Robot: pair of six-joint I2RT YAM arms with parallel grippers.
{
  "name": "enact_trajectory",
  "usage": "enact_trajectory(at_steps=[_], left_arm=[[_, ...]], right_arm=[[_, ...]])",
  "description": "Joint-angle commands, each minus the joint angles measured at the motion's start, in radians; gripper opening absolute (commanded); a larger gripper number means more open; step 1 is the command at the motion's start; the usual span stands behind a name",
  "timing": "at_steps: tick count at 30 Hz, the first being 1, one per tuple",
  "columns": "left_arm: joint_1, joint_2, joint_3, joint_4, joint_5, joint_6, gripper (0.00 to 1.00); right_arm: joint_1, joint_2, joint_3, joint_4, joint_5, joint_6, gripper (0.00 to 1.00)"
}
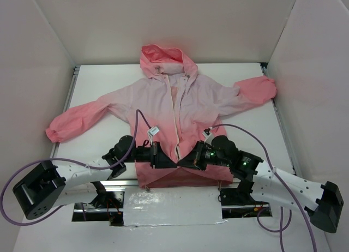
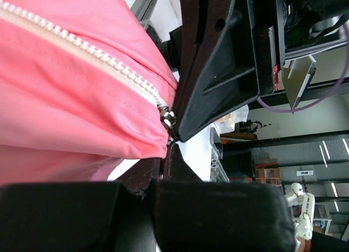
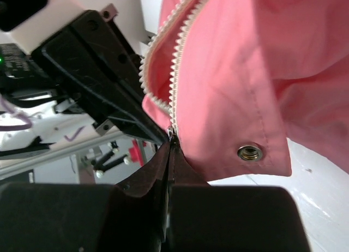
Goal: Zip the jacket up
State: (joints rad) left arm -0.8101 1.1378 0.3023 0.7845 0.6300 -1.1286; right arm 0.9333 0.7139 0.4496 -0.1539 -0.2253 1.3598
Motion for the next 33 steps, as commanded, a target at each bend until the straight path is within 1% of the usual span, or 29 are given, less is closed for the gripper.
enact_trajectory(at_steps=[1, 4, 7, 10, 11, 12, 13, 14, 15, 19, 23, 27, 29, 31, 33], left_arm=[[-0.035, 0.008, -0.009, 0.036, 0.102, 0.013, 0.0], [-0.034, 0.014, -0.003, 0.021, 0.091, 0.015, 0.0], [-0.035, 0.026, -0.003, 0.044, 0.091, 0.003, 0.0], [-0.037, 0.049, 0.001, 0.076, 0.099, -0.008, 0.0], [-0.038, 0.063, 0.004, 0.084, 0.102, -0.011, 0.0], [-0.04, 0.069, 0.006, 0.102, 0.105, -0.014, 0.0], [-0.041, 0.077, 0.008, 0.111, 0.114, -0.019, 0.0], [-0.043, 0.092, 0.011, 0.125, 0.119, -0.023, 0.0], [-0.046, 0.1, 0.012, 0.149, 0.125, -0.028, 0.0], [-0.06, 0.132, 0.021, 0.208, 0.16, -0.045, 0.0], [-0.08, 0.137, 0.038, 0.177, 0.163, -0.022, 0.0], [-0.09, 0.132, 0.031, 0.18, 0.149, -0.022, 0.0], [-0.092, 0.126, 0.029, 0.168, 0.146, -0.019, 0.0], [-0.095, 0.116, 0.034, 0.151, 0.139, -0.01, 0.0], [-0.103, 0.103, 0.041, 0.093, 0.126, 0.013, 0.0]], right_arm=[[-0.028, 0.047, 0.061, 0.065, -0.025, -0.053, 0.0], [-0.03, 0.023, 0.063, -0.015, -0.009, -0.064, 0.0], [-0.028, -0.065, 0.025, -0.041, 0.004, -0.06, 0.0], [-0.031, -0.123, -0.021, 0.031, -0.014, -0.067, 0.0], [-0.034, -0.131, -0.064, 0.127, -0.019, -0.071, 0.0], [-0.039, -0.134, -0.077, 0.149, -0.013, -0.073, 0.0], [-0.047, -0.119, -0.094, 0.165, -0.008, -0.079, 0.0], [-0.059, -0.104, -0.095, 0.215, -0.011, -0.1, 0.0], [-0.088, -0.084, -0.095, 0.224, -0.012, -0.102, 0.0], [-0.148, 0.011, -0.057, 0.312, -0.042, -0.132, 0.0], [-0.2, 0.053, 0.017, 0.306, -0.072, -0.175, 0.0], [-0.243, 0.136, 0.084, 0.226, -0.094, -0.206, 0.0], [-0.27, 0.163, 0.087, 0.252, -0.108, -0.206, 0.0], [-0.295, 0.222, 0.109, 0.264, -0.127, -0.206, 0.0], [-0.338, 0.299, 0.165, 0.255, -0.134, -0.215, 0.0]])
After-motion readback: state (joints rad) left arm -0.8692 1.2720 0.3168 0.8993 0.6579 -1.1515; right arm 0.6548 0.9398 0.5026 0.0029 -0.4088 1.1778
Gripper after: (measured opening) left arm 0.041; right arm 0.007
